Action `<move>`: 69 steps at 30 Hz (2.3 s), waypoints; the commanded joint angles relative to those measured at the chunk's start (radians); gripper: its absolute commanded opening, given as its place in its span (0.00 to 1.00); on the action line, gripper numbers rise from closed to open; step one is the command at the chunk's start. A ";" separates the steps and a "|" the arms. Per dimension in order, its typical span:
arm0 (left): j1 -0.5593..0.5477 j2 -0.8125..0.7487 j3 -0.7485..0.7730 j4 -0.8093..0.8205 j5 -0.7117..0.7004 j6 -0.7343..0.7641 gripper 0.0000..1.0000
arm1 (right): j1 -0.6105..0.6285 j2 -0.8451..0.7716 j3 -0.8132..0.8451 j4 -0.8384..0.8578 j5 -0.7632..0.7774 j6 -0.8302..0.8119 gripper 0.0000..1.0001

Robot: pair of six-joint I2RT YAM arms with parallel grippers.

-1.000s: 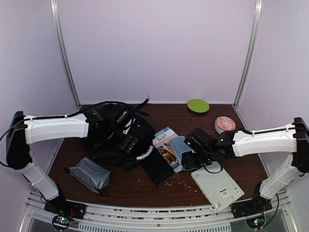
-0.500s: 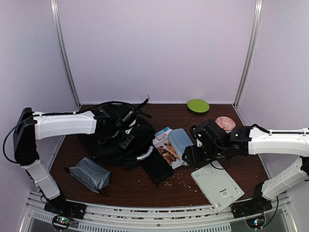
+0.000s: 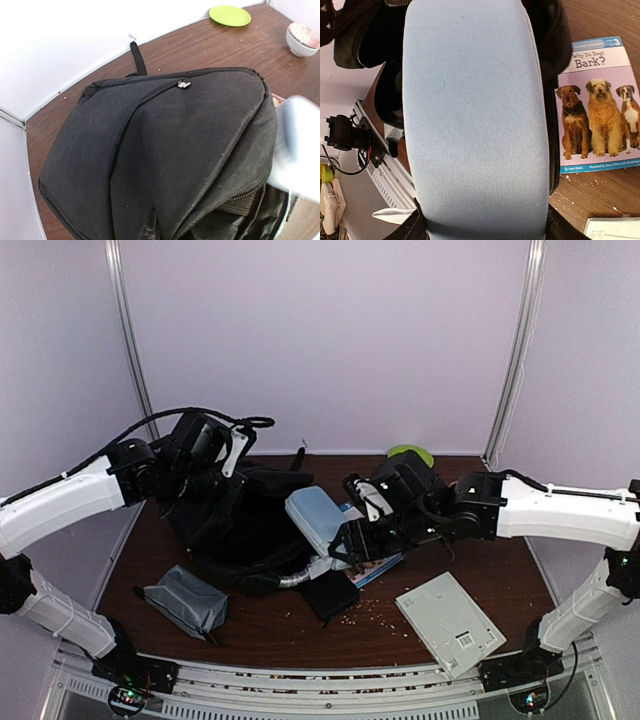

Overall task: Pack the student bag
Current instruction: Place the stationery in the student bag.

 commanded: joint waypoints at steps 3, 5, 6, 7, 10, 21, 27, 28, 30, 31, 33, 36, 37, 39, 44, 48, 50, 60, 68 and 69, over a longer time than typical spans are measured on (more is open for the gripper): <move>-0.003 -0.073 0.014 0.160 0.072 -0.033 0.00 | 0.012 0.133 0.125 0.032 -0.047 -0.024 0.62; -0.002 -0.087 0.002 0.166 0.076 -0.040 0.00 | 0.013 0.183 0.168 0.020 -0.059 -0.030 0.62; -0.002 -0.094 -0.005 0.171 0.079 -0.046 0.00 | 0.013 0.207 0.189 0.016 -0.060 -0.030 0.62; -0.003 -0.099 -0.013 0.177 0.088 -0.054 0.00 | 0.012 0.233 0.206 0.015 -0.053 -0.027 0.62; -0.002 -0.112 -0.045 0.214 0.134 -0.087 0.00 | 0.010 0.300 0.262 0.024 -0.006 -0.007 0.61; -0.002 -0.139 -0.130 0.362 0.266 -0.182 0.00 | -0.044 0.502 0.319 0.297 0.099 0.234 0.61; -0.002 -0.108 -0.120 0.424 0.331 -0.202 0.00 | -0.052 0.586 0.319 0.499 0.134 0.359 0.61; -0.002 -0.102 -0.118 0.431 0.339 -0.202 0.00 | -0.054 0.597 0.322 0.526 0.145 0.372 0.61; -0.003 -0.092 -0.111 0.438 0.350 -0.201 0.00 | -0.057 0.622 0.335 0.576 0.157 0.393 0.61; -0.002 -0.088 -0.107 0.442 0.357 -0.200 0.00 | -0.062 0.633 0.348 0.599 0.156 0.406 0.61; -0.002 -0.080 -0.101 0.451 0.371 -0.198 0.00 | -0.070 0.662 0.369 0.635 0.152 0.430 0.61; -0.002 -0.059 -0.088 0.469 0.410 -0.198 0.00 | -0.078 0.710 0.419 0.683 0.132 0.459 0.62; -0.002 -0.052 -0.083 0.476 0.422 -0.201 0.00 | -0.078 0.730 0.433 0.701 0.131 0.467 0.62; -0.002 -0.037 -0.077 0.496 0.449 -0.212 0.00 | -0.078 0.754 0.440 0.754 0.134 0.498 0.62; -0.002 0.000 -0.070 0.554 0.511 -0.251 0.00 | -0.080 0.815 0.436 0.928 0.184 0.614 0.62; -0.002 0.023 -0.072 0.594 0.550 -0.282 0.00 | -0.080 0.904 0.506 1.058 0.169 0.695 0.62; -0.002 0.031 -0.073 0.601 0.559 -0.290 0.00 | -0.078 0.970 0.613 1.060 0.098 0.704 0.64; 0.001 0.024 -0.070 0.543 0.453 -0.266 0.00 | -0.074 0.981 0.711 1.007 -0.138 0.667 1.00; 0.075 -0.005 -0.102 0.532 0.385 -0.360 0.00 | -0.077 0.762 0.444 0.998 -0.137 0.605 0.99; 0.090 -0.005 -0.119 0.563 0.413 -0.390 0.00 | -0.079 0.744 0.423 0.989 -0.138 0.593 0.99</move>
